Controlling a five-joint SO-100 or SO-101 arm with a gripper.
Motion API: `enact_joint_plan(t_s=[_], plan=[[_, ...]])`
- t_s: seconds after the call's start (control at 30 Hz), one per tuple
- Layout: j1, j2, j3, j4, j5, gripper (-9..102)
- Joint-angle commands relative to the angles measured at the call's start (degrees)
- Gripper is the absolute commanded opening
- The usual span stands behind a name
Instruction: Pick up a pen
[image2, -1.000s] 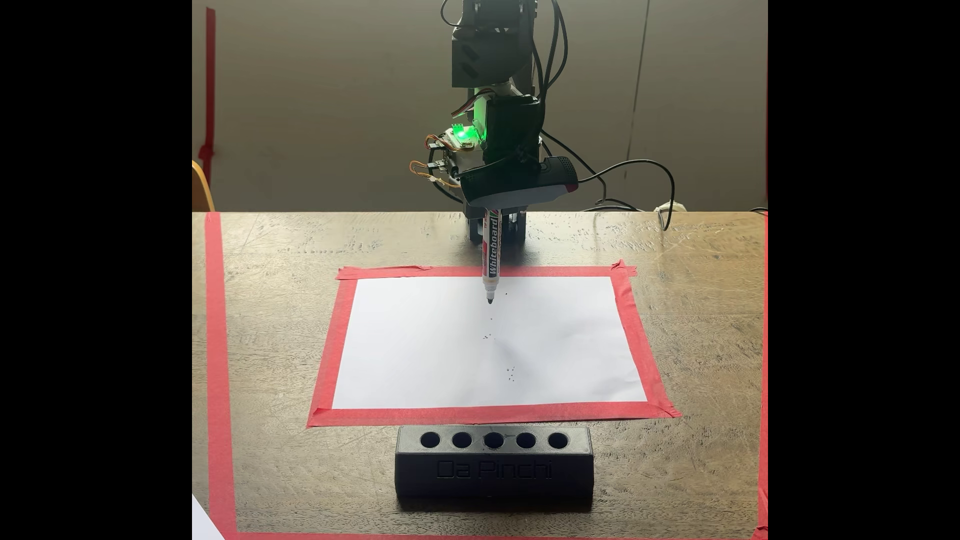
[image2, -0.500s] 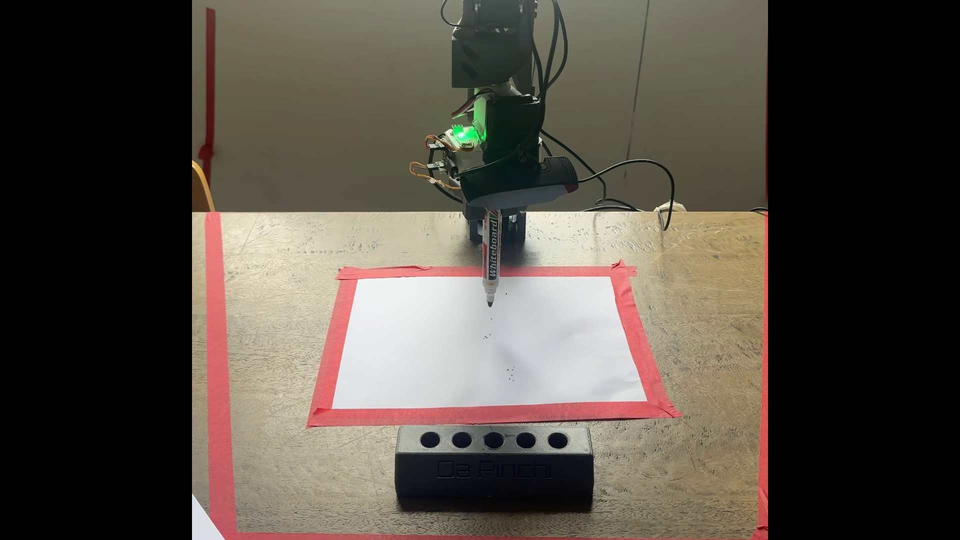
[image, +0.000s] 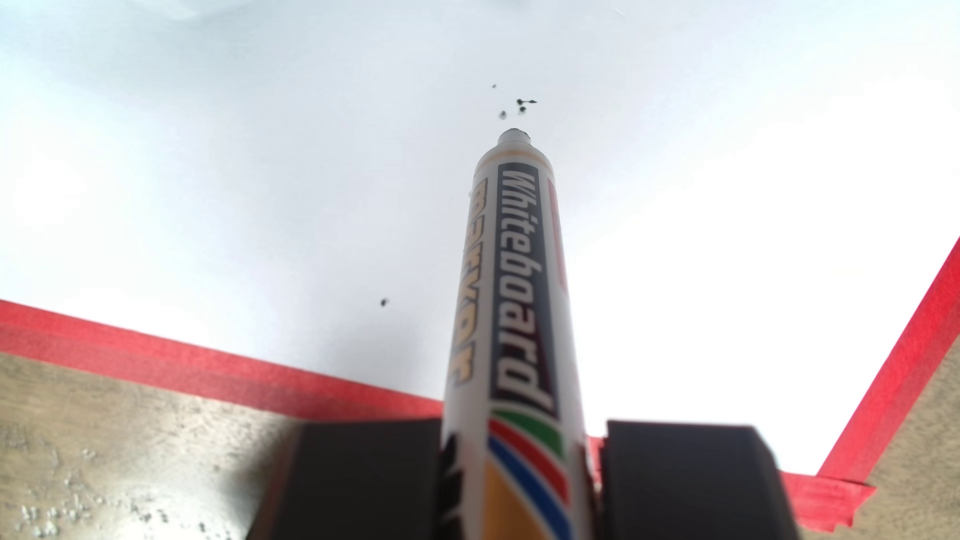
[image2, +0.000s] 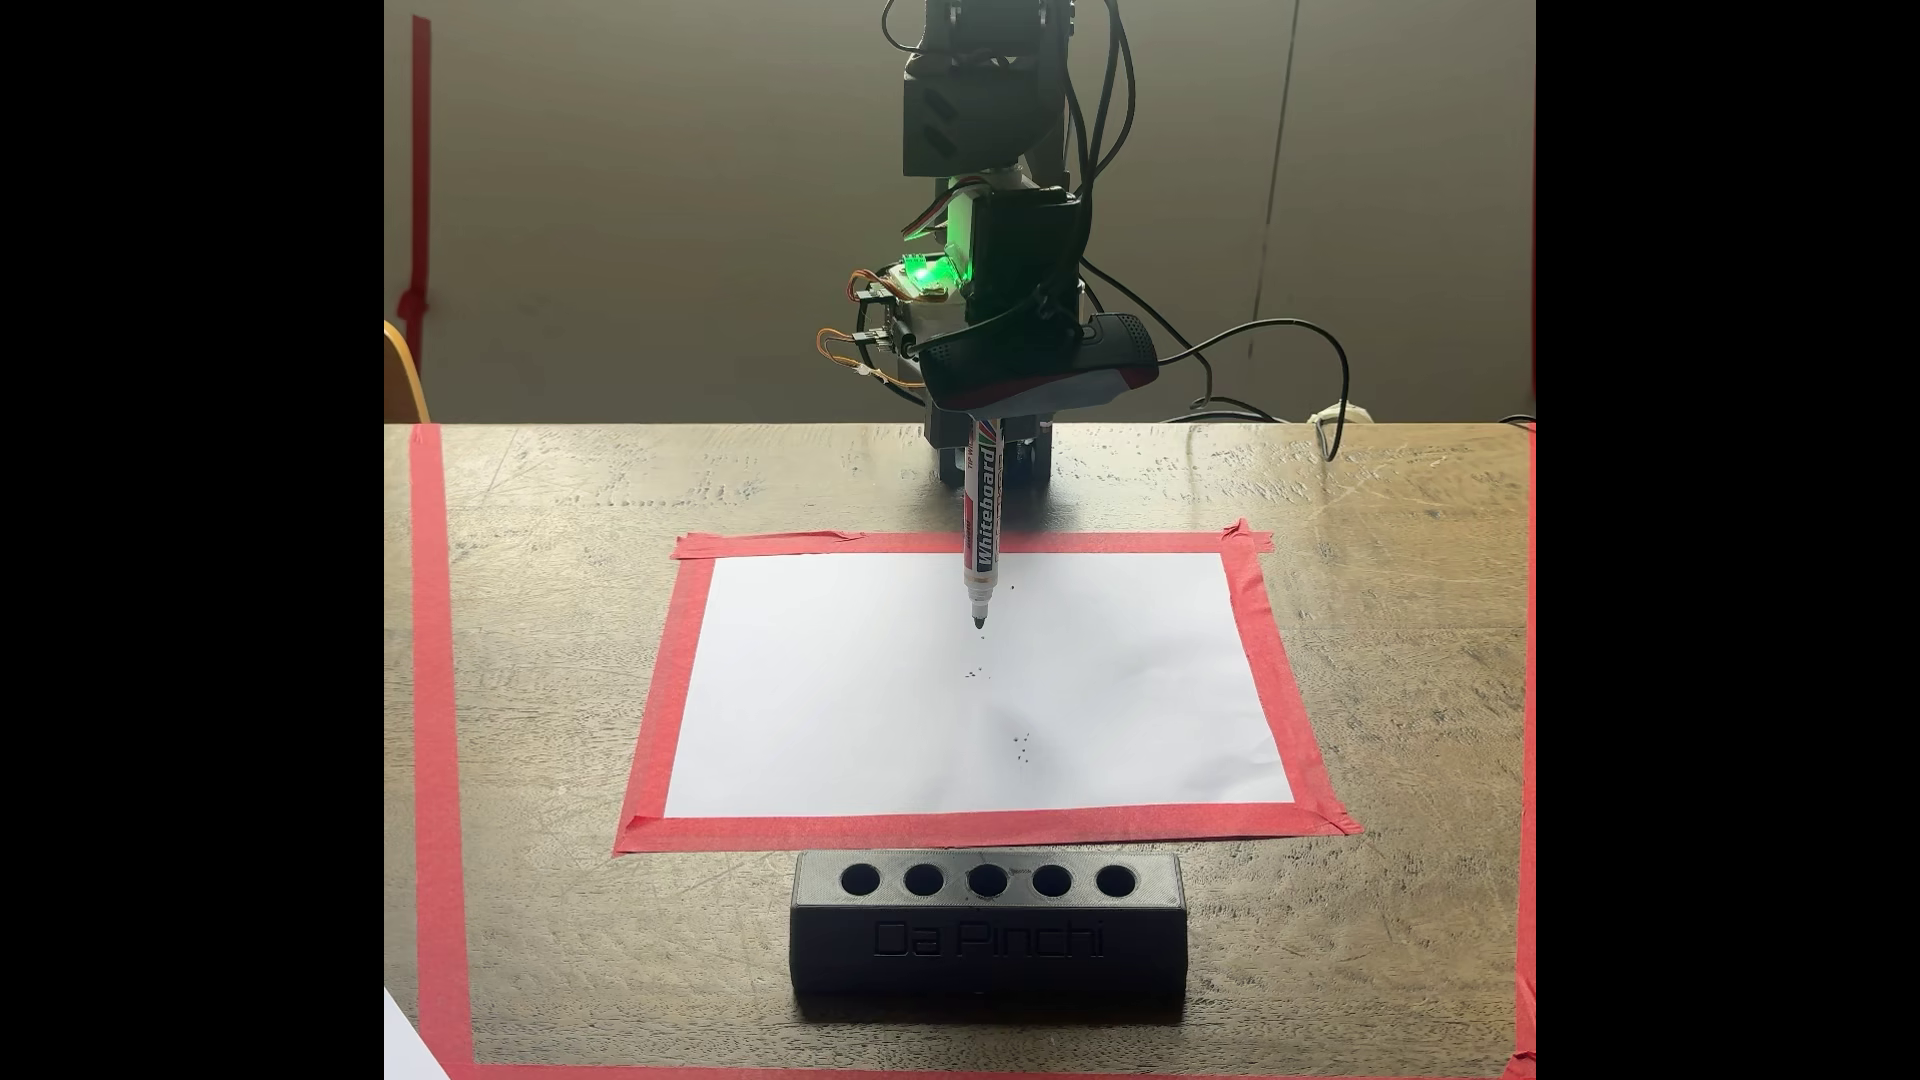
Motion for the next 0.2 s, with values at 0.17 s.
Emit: enact_joint_plan(t_s=[0.17], plan=[[0.00, 3.08, -0.53, -1.23, 0.53, -1]])
